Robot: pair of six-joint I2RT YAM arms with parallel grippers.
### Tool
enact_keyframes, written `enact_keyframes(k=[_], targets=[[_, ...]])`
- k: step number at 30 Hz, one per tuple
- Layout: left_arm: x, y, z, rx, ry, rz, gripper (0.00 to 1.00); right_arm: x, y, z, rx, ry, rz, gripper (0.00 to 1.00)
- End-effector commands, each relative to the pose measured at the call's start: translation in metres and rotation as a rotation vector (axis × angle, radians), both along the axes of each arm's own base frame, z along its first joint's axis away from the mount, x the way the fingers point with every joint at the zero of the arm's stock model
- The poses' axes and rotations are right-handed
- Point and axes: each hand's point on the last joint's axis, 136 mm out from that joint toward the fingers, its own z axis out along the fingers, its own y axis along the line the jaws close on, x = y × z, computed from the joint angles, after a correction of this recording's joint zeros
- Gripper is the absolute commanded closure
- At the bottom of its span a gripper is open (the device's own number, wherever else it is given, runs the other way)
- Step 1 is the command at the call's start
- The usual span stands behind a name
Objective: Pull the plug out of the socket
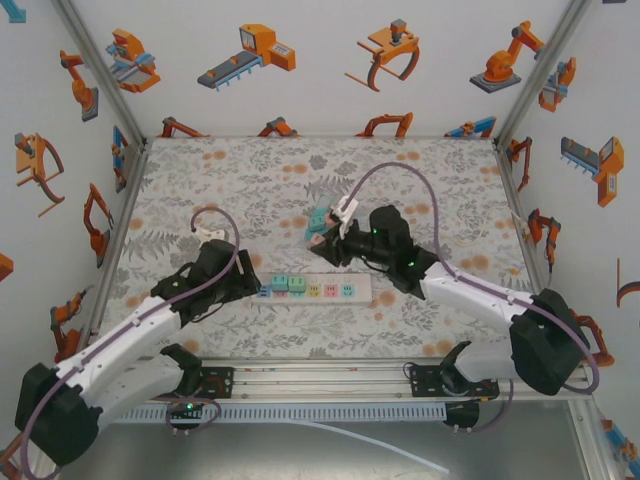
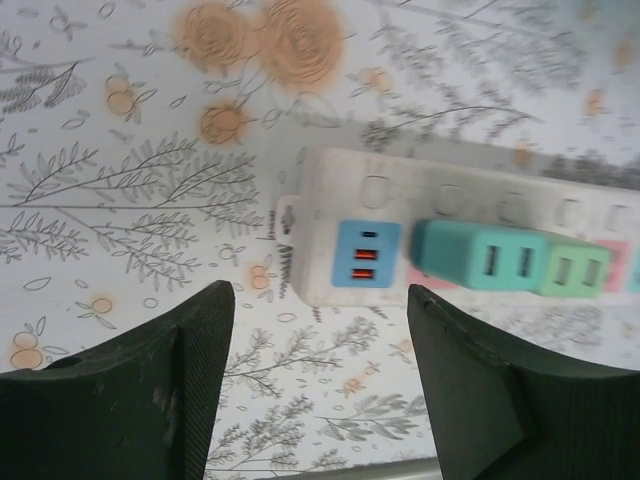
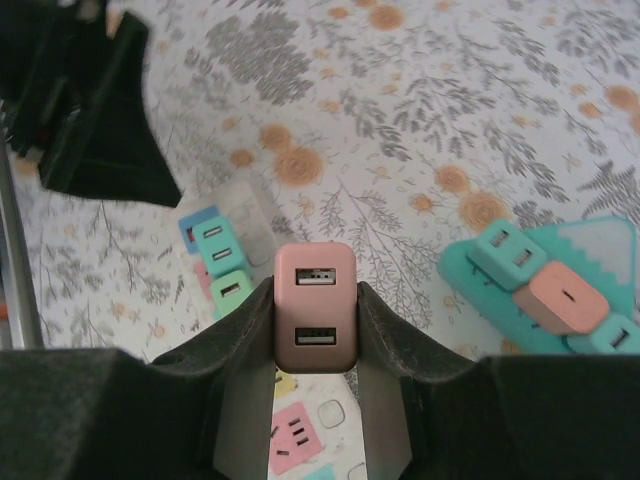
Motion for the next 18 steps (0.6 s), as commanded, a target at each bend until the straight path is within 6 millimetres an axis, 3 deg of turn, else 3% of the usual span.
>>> enact_keyframes(k=[1,6,10,15,18], targets=[[0.002,-0.022,0.05,-0.114,-0.136,-0.119,0.33,0.038,-0.036,0.028,0.21,0.194,-0.24,0.84],[-0.011,-0.052,0.11,-0.299,-0.312,-0.302,0.31,0.091,-0.113,0.005,0.391,0.43,-0.581,0.84],[-0.028,-0.077,0.145,-0.406,-0.401,-0.469,0.28,0.114,-0.154,-0.023,0.474,0.539,-0.739,0.83],[-0.052,-0.11,0.159,-0.43,-0.409,-0.669,0.16,0.137,-0.201,-0.071,0.576,0.669,-0.918,0.82],[-0.064,-0.128,0.161,-0.411,-0.418,-0.767,0.09,0.149,-0.216,-0.097,0.607,0.727,-0.944,0.82]])
